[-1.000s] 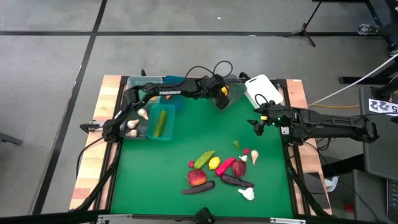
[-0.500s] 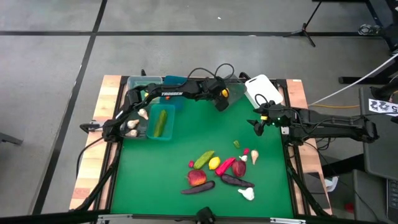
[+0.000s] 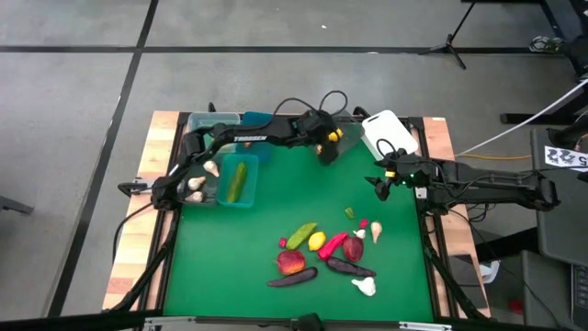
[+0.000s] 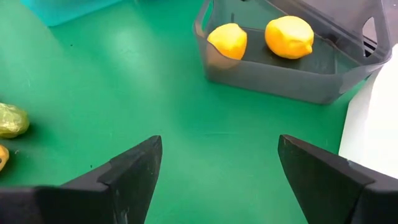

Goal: Sort produce into baskets
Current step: Put the yellow lemon into the right black bin

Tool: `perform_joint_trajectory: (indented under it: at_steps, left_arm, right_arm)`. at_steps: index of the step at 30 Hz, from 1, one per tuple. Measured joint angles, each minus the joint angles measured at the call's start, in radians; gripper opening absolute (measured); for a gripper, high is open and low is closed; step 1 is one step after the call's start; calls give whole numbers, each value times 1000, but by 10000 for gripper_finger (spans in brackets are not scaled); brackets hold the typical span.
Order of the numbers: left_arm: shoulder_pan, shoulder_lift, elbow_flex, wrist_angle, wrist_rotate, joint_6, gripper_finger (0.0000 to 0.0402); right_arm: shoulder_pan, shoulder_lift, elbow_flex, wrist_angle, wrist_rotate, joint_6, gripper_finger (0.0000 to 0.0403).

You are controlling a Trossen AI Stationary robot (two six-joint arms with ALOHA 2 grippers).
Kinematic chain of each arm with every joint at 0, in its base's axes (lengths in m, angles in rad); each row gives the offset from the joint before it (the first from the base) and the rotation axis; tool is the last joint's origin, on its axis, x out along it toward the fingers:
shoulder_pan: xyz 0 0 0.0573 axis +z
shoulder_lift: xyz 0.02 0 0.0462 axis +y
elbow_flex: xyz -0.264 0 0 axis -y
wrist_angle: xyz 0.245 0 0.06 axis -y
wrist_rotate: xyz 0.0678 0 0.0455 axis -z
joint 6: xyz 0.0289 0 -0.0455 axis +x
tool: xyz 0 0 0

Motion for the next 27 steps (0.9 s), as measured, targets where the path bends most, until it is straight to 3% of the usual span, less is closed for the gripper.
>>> perform_joint_trajectory:
  at_steps: [10, 16, 21, 27]
  left_arm:
    - [-160, -177, 2, -286, 243, 111, 281]
    - [-328, -183, 2, -466, 341, 331, 281]
    - [-427, -162, 2, -377, 385, 384, 281]
    - [-458, -141, 3, -269, 412, 408, 281]
  right_arm:
    - [0, 0, 0, -1, 0, 0, 319]
    - [0, 0, 0, 0, 0, 0, 319]
    - [0, 0, 0, 0, 0, 0, 319]
    - [0, 0, 0, 0, -2, 0, 319]
